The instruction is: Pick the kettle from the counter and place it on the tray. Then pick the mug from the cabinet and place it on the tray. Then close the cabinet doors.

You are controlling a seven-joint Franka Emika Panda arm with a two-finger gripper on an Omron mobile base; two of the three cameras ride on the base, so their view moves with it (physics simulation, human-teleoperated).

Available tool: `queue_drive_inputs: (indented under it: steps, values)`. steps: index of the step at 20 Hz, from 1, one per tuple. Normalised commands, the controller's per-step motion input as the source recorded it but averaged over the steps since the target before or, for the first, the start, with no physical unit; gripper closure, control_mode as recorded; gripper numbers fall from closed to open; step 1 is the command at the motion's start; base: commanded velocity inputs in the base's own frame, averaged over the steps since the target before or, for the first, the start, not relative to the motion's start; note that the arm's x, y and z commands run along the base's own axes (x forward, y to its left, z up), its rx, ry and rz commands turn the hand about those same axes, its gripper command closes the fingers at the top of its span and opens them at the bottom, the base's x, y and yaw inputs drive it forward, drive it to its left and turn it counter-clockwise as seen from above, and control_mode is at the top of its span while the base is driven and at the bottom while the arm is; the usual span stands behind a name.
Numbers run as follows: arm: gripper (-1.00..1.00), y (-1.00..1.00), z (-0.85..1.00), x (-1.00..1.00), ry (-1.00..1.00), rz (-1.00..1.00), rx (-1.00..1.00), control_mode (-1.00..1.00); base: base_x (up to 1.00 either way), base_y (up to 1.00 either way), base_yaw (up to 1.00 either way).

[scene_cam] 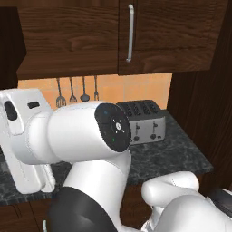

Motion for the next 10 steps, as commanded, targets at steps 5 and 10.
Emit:
queue_drive_inputs:
  steps: [5,10]
  values:
    - [-1.00,0.40,0.00,0.00,-0.01,0.03,0.10,-1.00,0.00,0.00,0.00]
    - [-1.00,0.36,0.00,0.21,-0.06,0.04,0.01,-1.00,0.00,0.00,0.00]
